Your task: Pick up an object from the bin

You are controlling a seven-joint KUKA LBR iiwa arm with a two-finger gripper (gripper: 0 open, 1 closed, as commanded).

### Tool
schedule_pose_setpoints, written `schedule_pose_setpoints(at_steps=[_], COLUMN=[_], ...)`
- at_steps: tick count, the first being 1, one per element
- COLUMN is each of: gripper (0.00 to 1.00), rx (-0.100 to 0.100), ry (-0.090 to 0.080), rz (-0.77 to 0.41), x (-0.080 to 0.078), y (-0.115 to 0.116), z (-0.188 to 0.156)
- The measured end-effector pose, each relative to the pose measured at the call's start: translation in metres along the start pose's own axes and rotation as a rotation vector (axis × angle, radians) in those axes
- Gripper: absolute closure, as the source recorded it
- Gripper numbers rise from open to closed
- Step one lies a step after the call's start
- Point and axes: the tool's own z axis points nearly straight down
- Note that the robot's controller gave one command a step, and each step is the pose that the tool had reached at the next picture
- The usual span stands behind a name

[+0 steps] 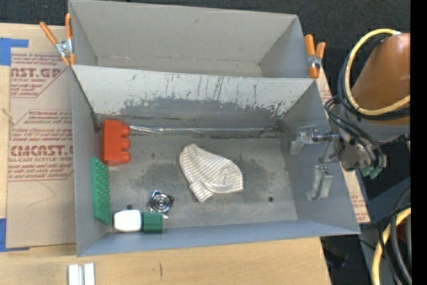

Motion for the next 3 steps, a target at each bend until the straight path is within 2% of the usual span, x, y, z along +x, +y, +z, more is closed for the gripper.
schedule_pose_setpoints(at_steps=[1, 2, 3], gripper=[0.0, 0.0, 0.0], rx=[0.001, -0.003, 0.001], ry=[-0.001, 0.005, -0.006], rz=[0.062, 0.071, -0.021], x=[-0.003, -0.006, -0.04], y=[0.038, 0.076, 0.108], z=[0.024, 0.04, 0.07])
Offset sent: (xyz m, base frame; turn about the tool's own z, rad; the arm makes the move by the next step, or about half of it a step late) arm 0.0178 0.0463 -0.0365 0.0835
